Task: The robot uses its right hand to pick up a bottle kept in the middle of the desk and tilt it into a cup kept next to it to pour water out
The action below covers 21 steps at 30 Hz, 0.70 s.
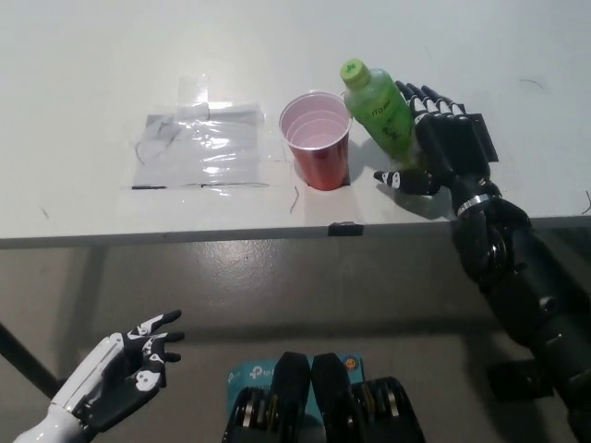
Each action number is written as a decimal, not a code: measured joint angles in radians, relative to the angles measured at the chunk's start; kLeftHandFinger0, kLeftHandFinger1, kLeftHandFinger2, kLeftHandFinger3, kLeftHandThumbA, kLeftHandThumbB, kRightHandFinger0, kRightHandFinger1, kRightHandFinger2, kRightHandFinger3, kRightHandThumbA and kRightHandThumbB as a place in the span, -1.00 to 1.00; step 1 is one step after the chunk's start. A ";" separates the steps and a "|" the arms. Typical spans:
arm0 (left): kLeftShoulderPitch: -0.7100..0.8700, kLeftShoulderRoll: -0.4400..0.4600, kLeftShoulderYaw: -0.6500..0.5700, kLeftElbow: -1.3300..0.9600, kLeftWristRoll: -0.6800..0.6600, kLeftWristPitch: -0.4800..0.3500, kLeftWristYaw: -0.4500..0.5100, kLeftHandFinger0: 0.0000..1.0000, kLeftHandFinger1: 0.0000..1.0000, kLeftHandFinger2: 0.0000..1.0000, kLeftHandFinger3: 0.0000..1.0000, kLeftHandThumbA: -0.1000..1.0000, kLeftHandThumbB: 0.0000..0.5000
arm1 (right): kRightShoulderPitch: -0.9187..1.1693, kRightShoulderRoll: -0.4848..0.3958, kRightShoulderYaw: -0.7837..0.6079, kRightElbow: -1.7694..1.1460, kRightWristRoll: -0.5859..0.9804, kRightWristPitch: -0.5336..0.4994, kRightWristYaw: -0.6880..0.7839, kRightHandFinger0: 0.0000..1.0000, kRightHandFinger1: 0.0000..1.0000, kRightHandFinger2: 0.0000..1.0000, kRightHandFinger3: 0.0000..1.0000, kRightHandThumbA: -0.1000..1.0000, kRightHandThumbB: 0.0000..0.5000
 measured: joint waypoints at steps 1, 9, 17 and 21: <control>0.001 -0.001 0.001 0.000 0.000 -0.001 0.000 0.56 0.74 0.97 1.00 0.70 -0.09 | 0.000 0.001 0.000 0.000 0.001 0.004 0.000 1.00 1.00 1.00 1.00 0.76 -0.56; 0.010 -0.011 0.004 -0.001 0.000 -0.003 0.000 0.56 0.74 0.97 1.00 0.71 -0.03 | 0.001 0.007 -0.003 0.004 0.012 0.021 -0.001 1.00 1.00 1.00 1.00 0.74 -0.62; 0.019 -0.014 0.006 -0.002 0.000 -0.013 0.000 0.58 0.75 0.98 1.00 0.71 -0.13 | 0.006 0.004 -0.003 0.015 0.015 0.028 -0.002 1.00 1.00 1.00 1.00 0.67 -0.26; 0.021 -0.014 0.007 -0.005 0.000 -0.013 0.000 0.58 0.74 0.97 1.00 0.72 -0.04 | 0.039 -0.002 -0.017 -0.080 0.021 0.048 0.009 1.00 1.00 1.00 1.00 0.73 0.15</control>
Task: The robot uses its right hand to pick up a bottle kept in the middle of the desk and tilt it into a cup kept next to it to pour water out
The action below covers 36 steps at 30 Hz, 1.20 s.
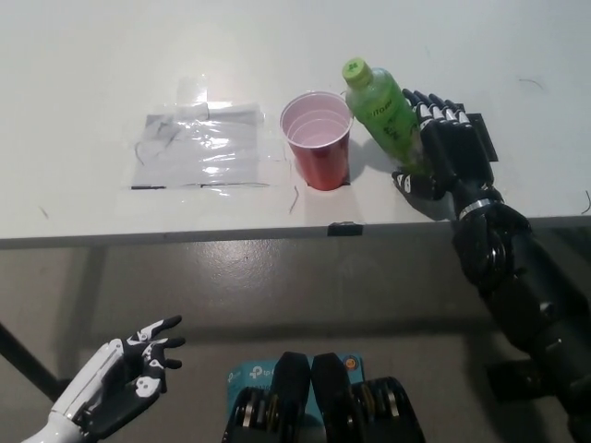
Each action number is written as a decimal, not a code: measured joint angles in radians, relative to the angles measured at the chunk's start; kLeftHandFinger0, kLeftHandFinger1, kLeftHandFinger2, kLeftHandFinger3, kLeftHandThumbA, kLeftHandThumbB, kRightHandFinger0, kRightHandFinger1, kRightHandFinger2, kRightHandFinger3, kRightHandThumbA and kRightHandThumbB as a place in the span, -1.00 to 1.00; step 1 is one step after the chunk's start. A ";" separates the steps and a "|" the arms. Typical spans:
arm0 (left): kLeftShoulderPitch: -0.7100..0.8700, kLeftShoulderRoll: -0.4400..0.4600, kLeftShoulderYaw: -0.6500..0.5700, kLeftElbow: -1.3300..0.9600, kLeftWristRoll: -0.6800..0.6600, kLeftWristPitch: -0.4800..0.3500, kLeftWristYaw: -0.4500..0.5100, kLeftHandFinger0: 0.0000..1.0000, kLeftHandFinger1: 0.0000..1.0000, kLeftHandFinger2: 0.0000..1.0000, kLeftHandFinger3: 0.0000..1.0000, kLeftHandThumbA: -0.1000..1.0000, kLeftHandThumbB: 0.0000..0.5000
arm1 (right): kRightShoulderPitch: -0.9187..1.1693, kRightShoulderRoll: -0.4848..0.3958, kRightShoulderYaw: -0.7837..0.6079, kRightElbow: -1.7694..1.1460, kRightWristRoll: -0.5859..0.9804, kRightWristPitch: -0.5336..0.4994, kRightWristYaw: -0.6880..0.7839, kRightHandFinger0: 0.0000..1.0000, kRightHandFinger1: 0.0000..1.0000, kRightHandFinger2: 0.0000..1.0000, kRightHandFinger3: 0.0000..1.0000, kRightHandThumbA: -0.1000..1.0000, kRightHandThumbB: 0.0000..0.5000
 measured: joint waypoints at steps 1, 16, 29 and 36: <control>0.000 0.000 0.000 0.000 0.000 0.000 0.000 0.60 0.76 1.00 1.00 0.73 -0.03 | 0.012 -0.002 -0.005 -0.033 0.002 0.008 0.008 1.00 1.00 1.00 1.00 0.75 0.20; 0.016 -0.012 0.002 0.000 0.007 -0.001 0.001 0.61 0.77 1.00 1.00 0.73 -0.12 | 0.210 -0.021 -0.084 -0.540 0.031 0.242 0.207 1.00 1.00 1.00 1.00 1.00 1.00; 0.017 -0.013 0.005 -0.002 0.021 -0.001 0.000 0.61 0.78 1.00 1.00 0.75 -0.07 | 0.445 -0.022 -0.209 -0.879 0.150 0.379 0.367 1.00 1.00 1.00 1.00 0.78 0.43; 0.014 -0.012 0.007 -0.003 0.021 0.000 0.000 0.61 0.76 0.98 1.00 0.73 -0.03 | 0.548 0.001 -0.334 -0.930 0.254 0.373 0.372 1.00 1.00 1.00 1.00 0.62 0.13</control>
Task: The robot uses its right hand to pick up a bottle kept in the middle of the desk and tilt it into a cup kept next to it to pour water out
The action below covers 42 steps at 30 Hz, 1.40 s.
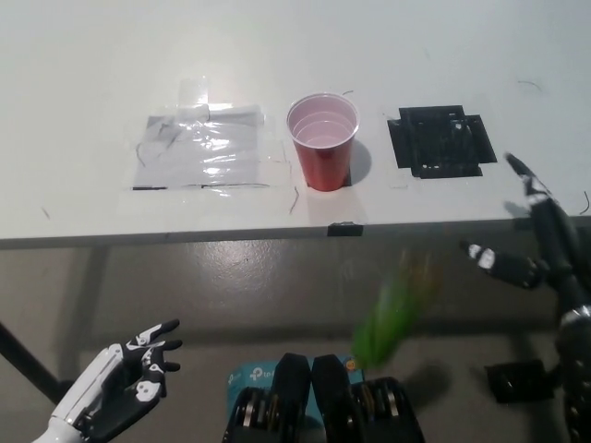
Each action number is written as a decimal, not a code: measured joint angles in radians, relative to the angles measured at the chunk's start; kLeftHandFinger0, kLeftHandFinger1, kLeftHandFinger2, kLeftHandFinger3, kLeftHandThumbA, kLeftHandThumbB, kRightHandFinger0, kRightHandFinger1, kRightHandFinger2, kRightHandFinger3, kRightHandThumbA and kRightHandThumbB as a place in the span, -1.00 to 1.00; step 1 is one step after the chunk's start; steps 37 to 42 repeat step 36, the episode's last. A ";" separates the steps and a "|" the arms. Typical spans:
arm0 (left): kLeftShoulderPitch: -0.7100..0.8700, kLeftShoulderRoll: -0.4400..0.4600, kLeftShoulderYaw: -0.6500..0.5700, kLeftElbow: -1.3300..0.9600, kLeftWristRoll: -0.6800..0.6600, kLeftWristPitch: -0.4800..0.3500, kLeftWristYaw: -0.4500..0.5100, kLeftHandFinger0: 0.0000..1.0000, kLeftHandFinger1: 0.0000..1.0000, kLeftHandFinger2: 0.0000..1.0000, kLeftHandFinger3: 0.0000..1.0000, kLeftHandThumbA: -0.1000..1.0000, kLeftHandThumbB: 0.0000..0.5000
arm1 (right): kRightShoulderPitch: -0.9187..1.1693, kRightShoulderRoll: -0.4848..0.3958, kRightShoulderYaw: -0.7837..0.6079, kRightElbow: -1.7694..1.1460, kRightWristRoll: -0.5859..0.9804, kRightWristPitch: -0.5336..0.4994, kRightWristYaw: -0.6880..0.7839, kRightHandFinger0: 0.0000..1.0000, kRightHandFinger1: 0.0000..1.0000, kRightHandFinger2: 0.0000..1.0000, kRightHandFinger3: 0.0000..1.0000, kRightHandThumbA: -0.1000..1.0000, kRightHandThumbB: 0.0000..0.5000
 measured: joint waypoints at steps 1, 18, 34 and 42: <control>-0.001 0.000 0.000 0.000 0.000 0.000 0.000 0.60 0.75 0.98 1.00 0.74 -0.04 | 0.015 0.006 -0.022 0.000 0.019 -0.009 -0.002 1.00 1.00 1.00 1.00 0.62 0.13; -0.012 0.010 0.005 0.000 0.000 0.000 0.000 0.55 0.73 0.96 1.00 0.78 0.02 | 0.066 0.019 -0.068 0.140 0.186 -0.214 -0.008 1.00 1.00 1.00 1.00 0.42 0.21; -0.019 0.015 0.005 0.000 0.000 0.000 0.000 0.58 0.75 0.98 1.00 0.77 -0.03 | 0.066 -0.005 -0.020 0.148 0.207 -0.238 -0.006 1.00 1.00 1.00 1.00 0.54 0.42; -0.018 0.017 0.006 0.000 -0.001 0.000 -0.001 0.58 0.75 1.00 1.00 0.76 -0.04 | 0.066 -0.006 -0.014 0.148 0.207 -0.239 -0.006 1.00 1.00 1.00 1.00 0.52 0.39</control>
